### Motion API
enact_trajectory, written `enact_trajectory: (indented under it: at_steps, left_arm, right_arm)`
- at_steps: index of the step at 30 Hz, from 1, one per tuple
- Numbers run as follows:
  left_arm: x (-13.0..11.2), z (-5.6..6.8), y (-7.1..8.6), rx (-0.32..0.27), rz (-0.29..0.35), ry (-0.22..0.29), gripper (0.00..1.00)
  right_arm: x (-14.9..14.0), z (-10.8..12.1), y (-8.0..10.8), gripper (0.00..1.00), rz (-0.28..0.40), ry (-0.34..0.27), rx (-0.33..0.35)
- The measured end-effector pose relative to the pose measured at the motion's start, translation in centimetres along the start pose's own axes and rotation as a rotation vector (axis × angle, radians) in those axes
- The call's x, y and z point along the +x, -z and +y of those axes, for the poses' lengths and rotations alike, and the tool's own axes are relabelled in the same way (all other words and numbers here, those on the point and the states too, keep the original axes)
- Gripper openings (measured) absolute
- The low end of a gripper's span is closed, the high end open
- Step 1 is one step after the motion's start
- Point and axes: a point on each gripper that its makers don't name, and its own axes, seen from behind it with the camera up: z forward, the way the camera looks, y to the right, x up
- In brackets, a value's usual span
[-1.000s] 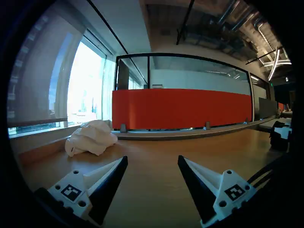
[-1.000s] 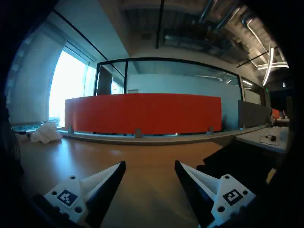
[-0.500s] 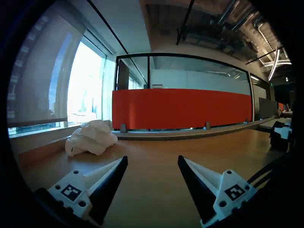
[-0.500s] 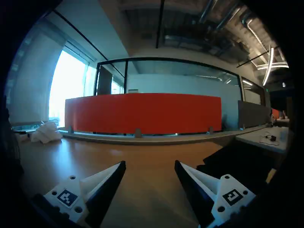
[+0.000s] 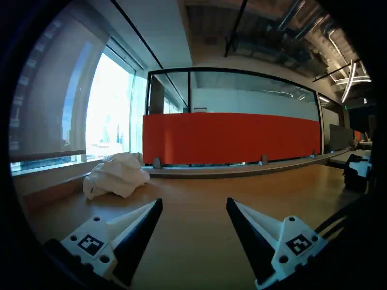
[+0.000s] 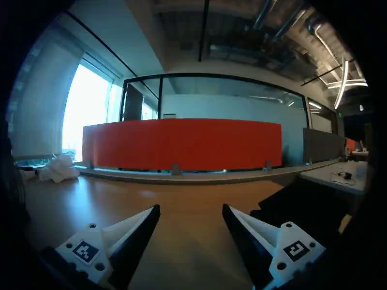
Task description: Fold towel
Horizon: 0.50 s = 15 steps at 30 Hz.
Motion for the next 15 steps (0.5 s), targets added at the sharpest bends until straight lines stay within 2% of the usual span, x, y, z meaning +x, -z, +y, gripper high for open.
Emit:
enact_trajectory:
  at_steps: [15]
  left_arm:
    - [-0.25, -0.05, -0.07, 0.000, 0.000, 0.002, 0.98]
  right_arm:
    - [-0.03, -0.01, 0.02, 1.00, 0.000, 0.000, 0.000]
